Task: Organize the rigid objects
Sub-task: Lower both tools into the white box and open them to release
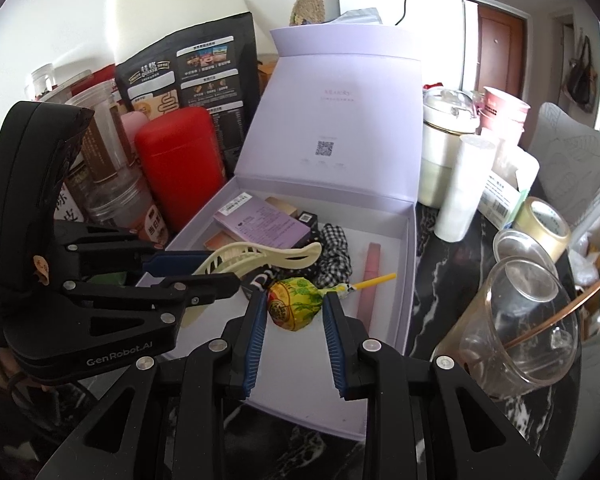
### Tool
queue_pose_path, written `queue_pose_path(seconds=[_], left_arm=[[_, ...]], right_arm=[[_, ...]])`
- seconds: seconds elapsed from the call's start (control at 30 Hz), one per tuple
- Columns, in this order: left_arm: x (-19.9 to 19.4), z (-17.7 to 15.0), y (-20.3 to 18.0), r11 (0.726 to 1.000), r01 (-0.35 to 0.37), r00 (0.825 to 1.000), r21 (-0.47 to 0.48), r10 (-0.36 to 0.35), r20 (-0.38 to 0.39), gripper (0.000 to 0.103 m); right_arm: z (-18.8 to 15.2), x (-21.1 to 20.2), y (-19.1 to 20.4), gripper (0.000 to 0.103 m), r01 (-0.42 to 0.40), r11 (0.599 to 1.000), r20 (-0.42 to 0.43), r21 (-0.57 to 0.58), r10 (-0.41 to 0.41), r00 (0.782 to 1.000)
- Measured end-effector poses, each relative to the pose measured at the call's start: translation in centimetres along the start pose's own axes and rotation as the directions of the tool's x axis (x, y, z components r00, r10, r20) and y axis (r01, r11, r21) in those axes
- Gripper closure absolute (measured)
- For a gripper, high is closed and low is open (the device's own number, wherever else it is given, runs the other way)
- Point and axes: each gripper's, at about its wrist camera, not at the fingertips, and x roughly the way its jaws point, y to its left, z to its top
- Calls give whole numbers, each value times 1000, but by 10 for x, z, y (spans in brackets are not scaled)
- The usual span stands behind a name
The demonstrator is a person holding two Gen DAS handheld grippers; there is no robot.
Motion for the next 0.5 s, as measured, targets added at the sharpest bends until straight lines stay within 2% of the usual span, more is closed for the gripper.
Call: queue_pose_path(seconds=[0.07, 0.13, 0.17, 0.5], left_arm=[[1, 1, -1, 1000, -22, 1000, 9, 22, -13, 82], [2, 2, -1, 1000, -26, 999, 9, 26, -29, 82], [2, 2, -1, 1000, -25, 999, 8, 26, -35, 82], [-4, 4, -3, 999, -38, 998, 3, 39, -50, 82]], right_arm=[[0, 0, 1, 71, 10, 1000, -2, -7, -10, 1000], [-1, -2, 1, 60, 17, 1000, 3, -6, -17, 1000], [0, -2, 1, 58, 15, 1000, 3, -3, -15, 1000], [0, -12, 1, 58, 24, 1000, 3, 5, -24, 1000]])
